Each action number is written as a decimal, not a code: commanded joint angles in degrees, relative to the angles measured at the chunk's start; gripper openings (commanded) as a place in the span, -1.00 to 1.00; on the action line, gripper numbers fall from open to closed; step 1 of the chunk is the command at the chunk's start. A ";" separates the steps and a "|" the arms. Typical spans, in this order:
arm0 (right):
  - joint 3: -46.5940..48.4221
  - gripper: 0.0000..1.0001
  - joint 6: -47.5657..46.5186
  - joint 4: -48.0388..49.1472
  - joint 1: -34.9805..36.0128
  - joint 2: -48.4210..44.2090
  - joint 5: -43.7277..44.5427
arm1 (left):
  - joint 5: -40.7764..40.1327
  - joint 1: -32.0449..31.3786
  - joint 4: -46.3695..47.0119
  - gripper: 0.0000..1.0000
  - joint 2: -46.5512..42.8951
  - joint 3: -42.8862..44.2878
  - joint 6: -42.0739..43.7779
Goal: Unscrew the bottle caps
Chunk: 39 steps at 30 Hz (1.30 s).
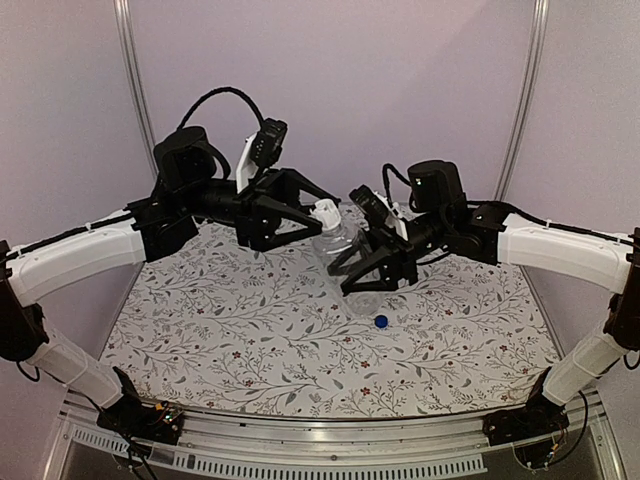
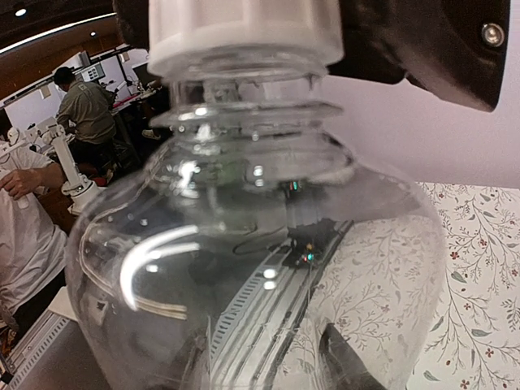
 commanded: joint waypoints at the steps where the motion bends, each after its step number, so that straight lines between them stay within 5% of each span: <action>1: 1.57 -0.27 -0.97 -0.20 0.14 0.91 -0.79 | 2.59 0.71 3.17 0.16 1.18 1.68 -1.59; 19: 0.79 -0.29 -0.22 -0.63 0.15 0.07 7.58 | -2.66 0.69 1.78 -0.59 -0.03 0.03 -1.49; 33: 2.24 -0.35 7.10 -2.55 -0.53 -1.34 36.73 | -50.74 -5.96 -8.81 -0.92 -7.07 -1.44 -5.81; 39: 1.95 -0.35 7.29 -2.34 -0.55 -0.84 38.77 | -58.09 -7.39 -12.27 -0.94 -4.33 2.07 -7.88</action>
